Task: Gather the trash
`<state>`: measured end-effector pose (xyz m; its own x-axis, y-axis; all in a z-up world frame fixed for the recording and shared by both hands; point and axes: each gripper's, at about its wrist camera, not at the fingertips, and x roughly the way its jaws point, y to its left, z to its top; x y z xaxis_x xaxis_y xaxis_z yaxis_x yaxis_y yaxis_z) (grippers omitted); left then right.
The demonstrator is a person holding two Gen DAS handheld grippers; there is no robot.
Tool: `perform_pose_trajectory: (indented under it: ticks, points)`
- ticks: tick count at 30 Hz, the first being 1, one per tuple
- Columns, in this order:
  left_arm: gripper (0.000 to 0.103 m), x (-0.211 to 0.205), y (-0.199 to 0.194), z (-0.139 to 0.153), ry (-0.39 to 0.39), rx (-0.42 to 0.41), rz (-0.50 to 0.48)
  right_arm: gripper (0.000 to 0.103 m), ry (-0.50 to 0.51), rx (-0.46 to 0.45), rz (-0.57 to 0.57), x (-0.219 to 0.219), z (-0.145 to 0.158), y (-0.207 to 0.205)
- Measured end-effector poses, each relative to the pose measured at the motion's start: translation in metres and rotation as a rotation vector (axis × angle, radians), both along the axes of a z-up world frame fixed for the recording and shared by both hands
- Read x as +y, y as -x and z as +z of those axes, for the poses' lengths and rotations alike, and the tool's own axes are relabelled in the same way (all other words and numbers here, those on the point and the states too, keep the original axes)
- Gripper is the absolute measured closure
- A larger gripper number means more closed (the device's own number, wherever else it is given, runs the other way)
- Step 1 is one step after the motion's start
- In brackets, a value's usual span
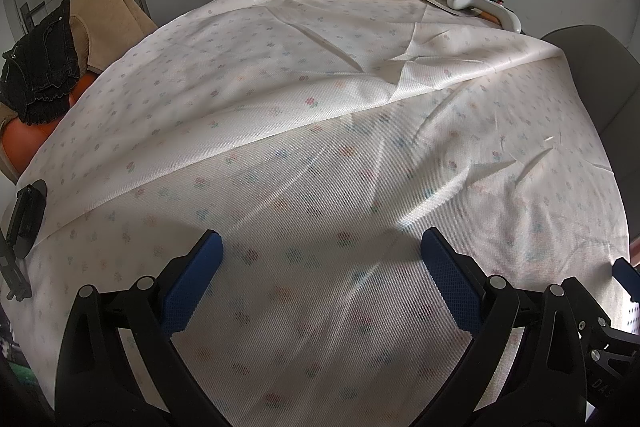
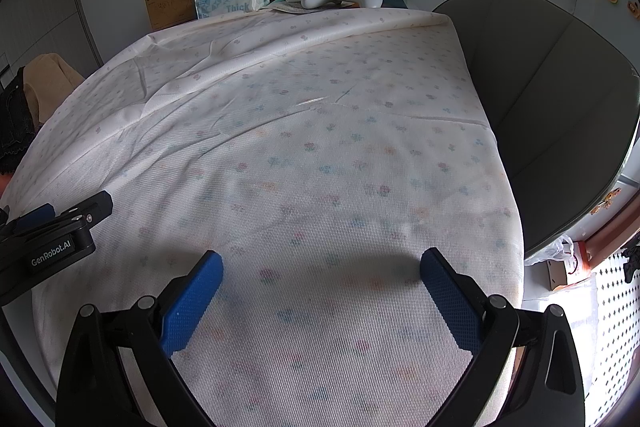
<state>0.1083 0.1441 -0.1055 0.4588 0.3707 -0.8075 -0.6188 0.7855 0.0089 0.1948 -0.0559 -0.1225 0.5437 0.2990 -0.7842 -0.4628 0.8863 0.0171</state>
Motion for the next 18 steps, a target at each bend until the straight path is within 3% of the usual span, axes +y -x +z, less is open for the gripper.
perform_pose_trajectory:
  ticks: [18]
  points:
    - [0.004, 0.0, 0.0001, 0.0, 0.0, 0.0, 0.0, 0.006, 0.0, 0.0, 0.0, 0.0, -0.0003, 0.0012]
